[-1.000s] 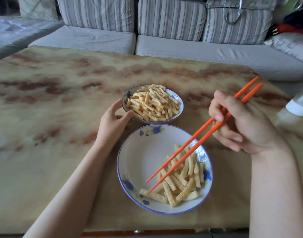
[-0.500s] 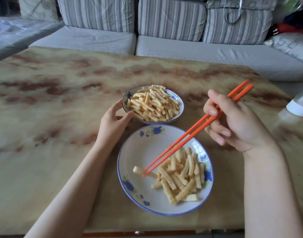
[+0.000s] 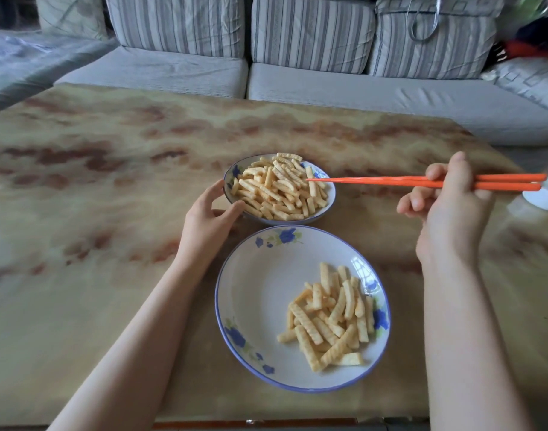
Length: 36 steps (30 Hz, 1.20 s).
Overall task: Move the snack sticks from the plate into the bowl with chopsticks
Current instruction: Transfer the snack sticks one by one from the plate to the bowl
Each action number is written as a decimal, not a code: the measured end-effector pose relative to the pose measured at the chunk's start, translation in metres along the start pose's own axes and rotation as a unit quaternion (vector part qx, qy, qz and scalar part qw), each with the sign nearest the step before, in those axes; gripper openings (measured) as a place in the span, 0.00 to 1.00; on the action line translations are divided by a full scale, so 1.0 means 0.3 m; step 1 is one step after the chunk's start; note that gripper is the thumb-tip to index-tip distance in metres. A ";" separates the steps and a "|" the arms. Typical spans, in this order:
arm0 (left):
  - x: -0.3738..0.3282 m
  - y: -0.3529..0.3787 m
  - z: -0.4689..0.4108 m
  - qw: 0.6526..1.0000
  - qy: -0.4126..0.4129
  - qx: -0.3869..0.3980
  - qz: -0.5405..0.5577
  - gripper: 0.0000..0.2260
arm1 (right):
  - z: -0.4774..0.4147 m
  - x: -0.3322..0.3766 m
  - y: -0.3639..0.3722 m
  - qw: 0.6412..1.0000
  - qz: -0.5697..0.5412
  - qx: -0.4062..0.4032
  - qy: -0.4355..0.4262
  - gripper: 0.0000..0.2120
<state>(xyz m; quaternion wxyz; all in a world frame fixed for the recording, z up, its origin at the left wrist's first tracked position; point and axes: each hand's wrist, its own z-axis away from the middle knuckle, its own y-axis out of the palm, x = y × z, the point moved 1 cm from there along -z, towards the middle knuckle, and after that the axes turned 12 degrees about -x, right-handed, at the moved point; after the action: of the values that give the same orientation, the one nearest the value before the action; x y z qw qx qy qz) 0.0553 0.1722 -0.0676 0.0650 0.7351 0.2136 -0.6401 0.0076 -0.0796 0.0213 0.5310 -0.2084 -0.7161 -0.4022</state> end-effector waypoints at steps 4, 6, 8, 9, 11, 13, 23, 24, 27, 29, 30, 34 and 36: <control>0.000 0.001 0.000 1.000 0.008 0.001 -0.006 0.21 | -0.009 -0.041 0.012 1.000 0.017 -0.014 -0.022 0.20; 0.000 0.000 0.000 1.000 0.009 0.002 -0.005 0.21 | -0.012 -0.063 0.016 0.999 0.031 0.003 -0.028 0.21; -0.001 0.000 0.001 1.000 0.006 0.001 -0.005 0.21 | -0.013 -0.073 0.017 0.999 0.037 0.018 -0.029 0.21; -0.002 0.001 0.001 1.000 0.004 -0.001 -0.006 0.20 | -0.011 -0.071 0.016 0.999 0.037 0.023 -0.030 0.21; -0.001 0.002 0.000 1.000 0.001 -0.001 -0.007 0.19 | -0.012 -0.059 0.009 0.998 0.035 0.032 -0.040 0.21; 0.002 0.003 -0.003 1.000 -0.004 0.001 -0.003 0.19 | -0.015 -0.038 -0.002 0.998 0.027 0.044 -0.047 0.21; 0.004 0.001 -0.008 1.000 0.000 -0.004 -0.007 0.19 | -0.003 0.078 -0.062 0.957 0.056 0.281 -0.031 0.20; 0.006 0.002 -0.009 1.000 -0.002 -0.004 -0.005 0.19 | -0.004 0.084 -0.068 0.956 0.064 0.284 -0.029 0.20; 0.010 0.004 -0.009 1.000 -0.006 -0.002 -0.002 0.19 | -0.012 0.098 -0.086 0.961 0.076 0.263 -0.030 0.20; 0.011 0.004 -0.011 1.000 -0.005 -0.002 -0.002 0.20 | -0.014 0.107 -0.093 0.964 0.086 0.250 -0.037 0.20; 0.012 0.004 -0.012 1.000 -0.004 -0.002 -0.001 0.20 | -0.013 0.111 -0.096 0.965 0.090 0.245 -0.041 0.20; 0.014 0.003 -0.013 1.000 -0.008 -0.003 0.000 0.20 | 0.001 0.130 -0.111 0.966 0.108 0.230 -0.052 0.20; 0.013 0.002 -0.011 1.000 -0.009 -0.002 -0.002 0.20 | 0.006 0.140 -0.121 0.967 0.114 0.221 -0.054 0.20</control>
<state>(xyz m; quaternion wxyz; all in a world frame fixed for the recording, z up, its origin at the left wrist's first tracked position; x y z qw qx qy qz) 0.0589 0.1739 -0.0709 0.0672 0.7285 0.2162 -0.6465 -0.0346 -0.1048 0.0471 0.5671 -0.1871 -0.7863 -0.1586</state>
